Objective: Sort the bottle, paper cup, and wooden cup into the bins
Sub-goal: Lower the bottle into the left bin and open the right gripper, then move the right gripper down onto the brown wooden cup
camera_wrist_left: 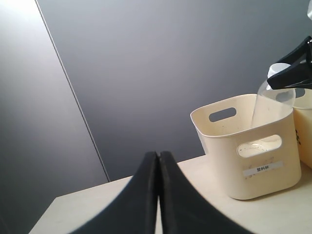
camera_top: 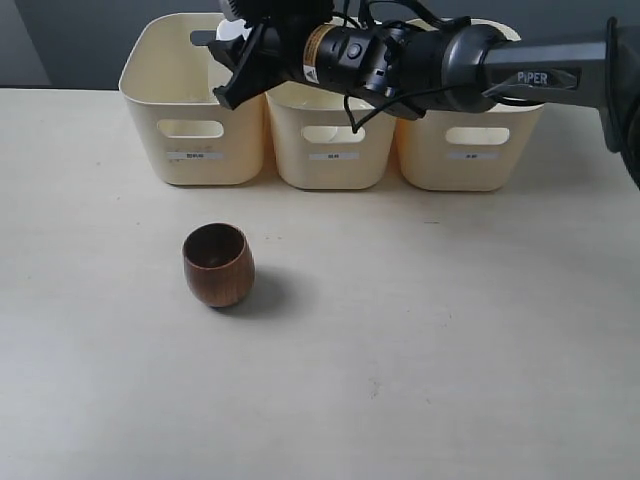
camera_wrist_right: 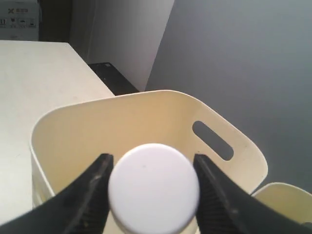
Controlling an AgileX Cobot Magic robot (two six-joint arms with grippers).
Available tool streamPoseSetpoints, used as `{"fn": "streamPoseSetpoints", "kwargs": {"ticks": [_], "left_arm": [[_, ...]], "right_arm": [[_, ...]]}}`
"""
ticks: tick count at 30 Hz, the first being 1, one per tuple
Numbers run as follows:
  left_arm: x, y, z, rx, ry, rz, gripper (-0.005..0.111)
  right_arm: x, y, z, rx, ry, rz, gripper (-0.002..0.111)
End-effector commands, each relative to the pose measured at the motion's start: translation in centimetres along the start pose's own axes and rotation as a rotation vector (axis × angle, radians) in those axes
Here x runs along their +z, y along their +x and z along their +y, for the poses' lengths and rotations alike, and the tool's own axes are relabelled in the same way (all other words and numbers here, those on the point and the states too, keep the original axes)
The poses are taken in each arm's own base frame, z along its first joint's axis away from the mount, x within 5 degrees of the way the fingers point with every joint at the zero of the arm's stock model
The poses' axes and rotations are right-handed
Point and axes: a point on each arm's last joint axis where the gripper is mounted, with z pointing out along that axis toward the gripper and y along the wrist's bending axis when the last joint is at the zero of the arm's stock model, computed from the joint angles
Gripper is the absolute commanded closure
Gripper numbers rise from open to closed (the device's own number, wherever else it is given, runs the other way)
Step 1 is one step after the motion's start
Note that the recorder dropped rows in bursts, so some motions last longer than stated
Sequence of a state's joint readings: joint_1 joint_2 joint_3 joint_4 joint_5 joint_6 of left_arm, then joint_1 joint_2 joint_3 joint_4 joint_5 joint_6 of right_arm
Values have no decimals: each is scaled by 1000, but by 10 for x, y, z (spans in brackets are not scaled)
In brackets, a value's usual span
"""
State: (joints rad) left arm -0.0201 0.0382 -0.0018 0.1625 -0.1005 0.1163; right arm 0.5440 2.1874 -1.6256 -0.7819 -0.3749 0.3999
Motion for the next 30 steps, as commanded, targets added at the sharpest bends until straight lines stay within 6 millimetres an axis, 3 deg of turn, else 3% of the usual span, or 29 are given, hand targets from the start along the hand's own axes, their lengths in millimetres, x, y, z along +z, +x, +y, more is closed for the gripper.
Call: {"fn": "streamPoseSetpoints", "kwargs": {"ticks": [1, 3, 10, 14, 20, 23, 25, 28, 30], "left_arm": [[0, 0, 0, -2, 1, -7, 107], [0, 0, 0, -2, 1, -7, 107], [0, 0, 0, -2, 1, -7, 107], [0, 0, 0, -2, 1, -7, 107], [0, 0, 0, -2, 1, -7, 107], [0, 0, 0, -2, 1, -7, 107], [0, 0, 0, -2, 1, -7, 107], [0, 0, 0, -2, 1, -7, 107], [0, 0, 0, -2, 1, -7, 107]], "right_arm": [[1, 2, -2, 24, 16, 23, 63], [1, 2, -2, 28, 16, 23, 54], [1, -6, 2, 98, -22, -51, 54], [-4, -20, 11, 25, -42, -15, 54], [-39, -59, 39, -165, -182, -23, 54], [-61, -69, 56, -221, -300, -2, 54], [-74, -70, 65, -240, -415, 36, 54], [-86, -68, 77, -126, -528, 55, 54], [-89, -63, 79, -120, -540, 70, 54]]}}
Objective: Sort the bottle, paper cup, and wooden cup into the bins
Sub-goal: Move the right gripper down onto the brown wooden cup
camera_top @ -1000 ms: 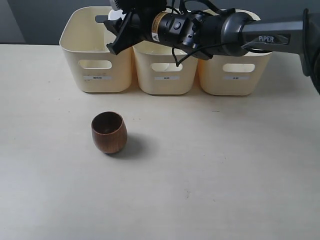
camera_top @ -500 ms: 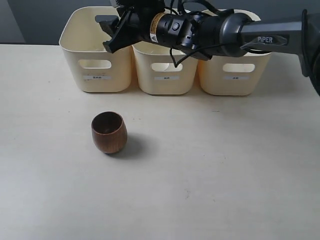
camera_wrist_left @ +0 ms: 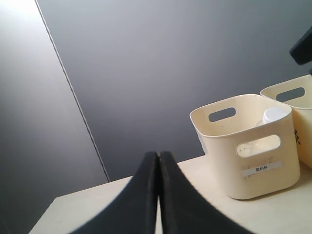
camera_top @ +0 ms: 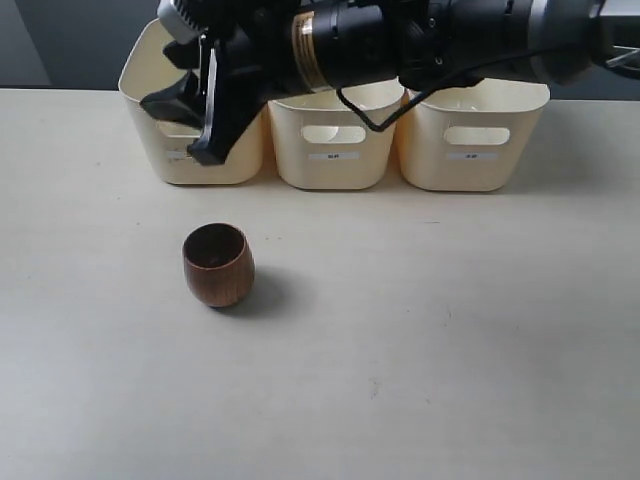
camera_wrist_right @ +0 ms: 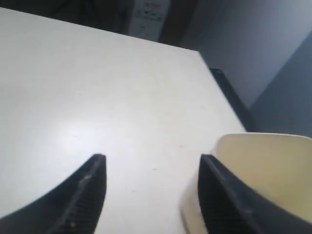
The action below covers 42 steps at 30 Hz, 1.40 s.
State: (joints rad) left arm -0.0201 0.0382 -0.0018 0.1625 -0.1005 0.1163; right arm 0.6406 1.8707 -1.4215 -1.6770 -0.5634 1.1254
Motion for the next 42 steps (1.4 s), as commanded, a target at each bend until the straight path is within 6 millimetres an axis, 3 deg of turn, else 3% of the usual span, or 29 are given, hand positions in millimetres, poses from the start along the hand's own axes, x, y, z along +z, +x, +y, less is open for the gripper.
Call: {"fn": "streamPoseSetpoints", "kwargs": {"ticks": [1, 12, 19, 25, 42], "left_arm": [[0, 0, 0, -2, 1, -7, 107], [0, 0, 0, -2, 1, -7, 107], [0, 0, 0, -2, 1, -7, 107], [0, 0, 0, -2, 1, -7, 107], [0, 0, 0, -2, 1, -7, 107]], "right_arm": [[-5, 11, 17, 52, -98, 38, 54], [-2, 60, 39, 69, -107, 183, 54], [13, 79, 51, 65, -161, 223, 54], [29, 89, 66, 13, -172, 268, 54], [33, 98, 68, 17, -179, 289, 54]]}}
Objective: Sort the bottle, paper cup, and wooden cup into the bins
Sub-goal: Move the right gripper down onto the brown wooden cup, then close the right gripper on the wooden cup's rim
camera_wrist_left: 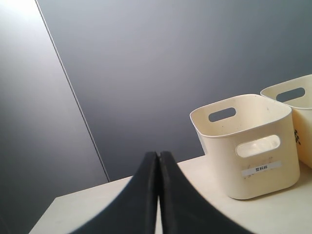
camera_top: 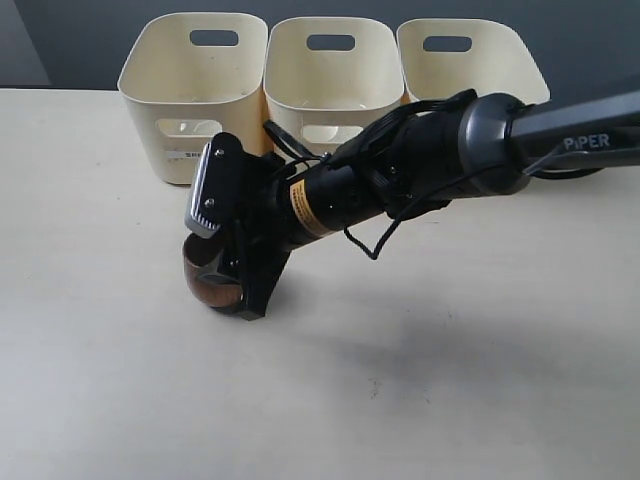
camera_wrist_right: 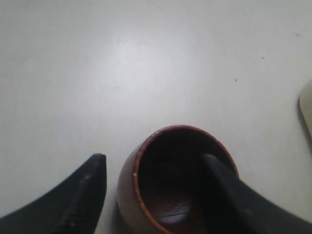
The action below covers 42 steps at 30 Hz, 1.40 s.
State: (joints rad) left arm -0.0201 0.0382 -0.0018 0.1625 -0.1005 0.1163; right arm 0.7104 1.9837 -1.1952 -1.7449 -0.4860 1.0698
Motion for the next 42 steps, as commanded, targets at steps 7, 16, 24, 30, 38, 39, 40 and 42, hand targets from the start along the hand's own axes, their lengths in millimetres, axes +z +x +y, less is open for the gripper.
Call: {"fn": "streamPoseSetpoints", "kwargs": {"ticks": [7, 16, 24, 30, 38, 39, 40, 42], "left_arm": [[0, 0, 0, -2, 1, -7, 107], [0, 0, 0, -2, 1, -7, 107], [0, 0, 0, -2, 1, -7, 107], [0, 0, 0, -2, 1, -7, 107], [0, 0, 0, -2, 1, -7, 107], [0, 0, 0, -2, 1, -7, 107], [0, 0, 0, -2, 1, -7, 107], [0, 0, 0, -2, 1, -7, 107]], "right_arm": [[6, 7, 1, 6, -4, 20, 54], [10, 13, 0, 5, 2, 39, 54], [23, 29, 2, 16, -8, 84, 54], [25, 32, 1, 17, 6, 99, 65], [25, 32, 0, -30, 20, 109, 109], [25, 33, -1, -32, 26, 113, 109], [25, 33, -1, -32, 30, 116, 109], [24, 34, -2, -33, 39, 121, 109]]}}
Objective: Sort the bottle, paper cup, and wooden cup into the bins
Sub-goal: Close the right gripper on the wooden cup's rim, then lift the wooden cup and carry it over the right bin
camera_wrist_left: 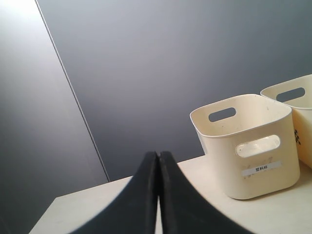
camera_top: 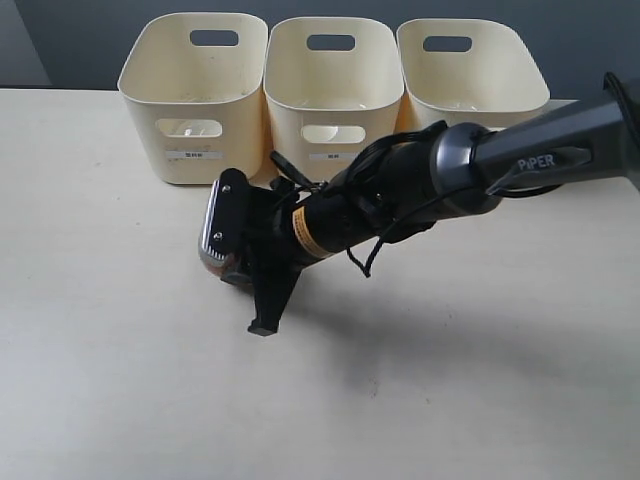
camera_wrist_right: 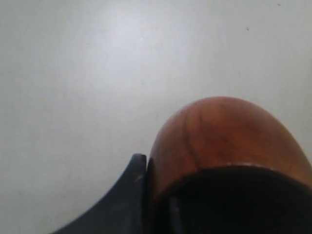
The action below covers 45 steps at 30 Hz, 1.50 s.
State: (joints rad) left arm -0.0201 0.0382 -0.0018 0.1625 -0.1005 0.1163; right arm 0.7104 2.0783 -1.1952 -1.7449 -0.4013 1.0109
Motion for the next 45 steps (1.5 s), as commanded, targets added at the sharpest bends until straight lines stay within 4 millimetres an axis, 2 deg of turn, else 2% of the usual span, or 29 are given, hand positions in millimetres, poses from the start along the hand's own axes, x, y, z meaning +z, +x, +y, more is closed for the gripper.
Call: {"fn": "streamPoseSetpoints", "kwargs": {"ticks": [1, 5, 9, 16, 19, 20, 22, 24, 30, 32, 37, 41, 45], "left_arm": [[0, 0, 0, -2, 1, -7, 107], [0, 0, 0, -2, 1, -7, 107], [0, 0, 0, -2, 1, -7, 107], [0, 0, 0, -2, 1, -7, 107], [0, 0, 0, -2, 1, -7, 107], [0, 0, 0, -2, 1, -7, 107], [0, 0, 0, -2, 1, -7, 107], [0, 0, 0, -2, 1, -7, 107], [0, 0, 0, -2, 1, -7, 107], [0, 0, 0, -2, 1, -7, 107], [0, 0, 0, -2, 1, -7, 107], [0, 0, 0, -2, 1, -7, 107], [0, 0, 0, -2, 1, -7, 107]], "right_arm": [[-1, 1, -2, -13, 26, 16, 109], [-8, -6, -4, -22, 42, -1, 109], [-29, -23, -10, -46, 92, -40, 109], [-84, -56, -20, -91, 262, -99, 109], [-132, -65, -21, -98, 432, -96, 109], [-140, -64, -22, -93, 459, -95, 109], [-176, -59, -27, -71, 541, -108, 109], [-199, -47, -36, -41, 607, -99, 109], [-246, 5, -76, 160, 787, -46, 109], [-255, 14, -87, 213, 824, -49, 109], [-255, 23, -115, 349, 813, -161, 109], [-241, 34, -144, 410, 862, -122, 109], [-222, 55, -172, 619, 943, -102, 109]]}}
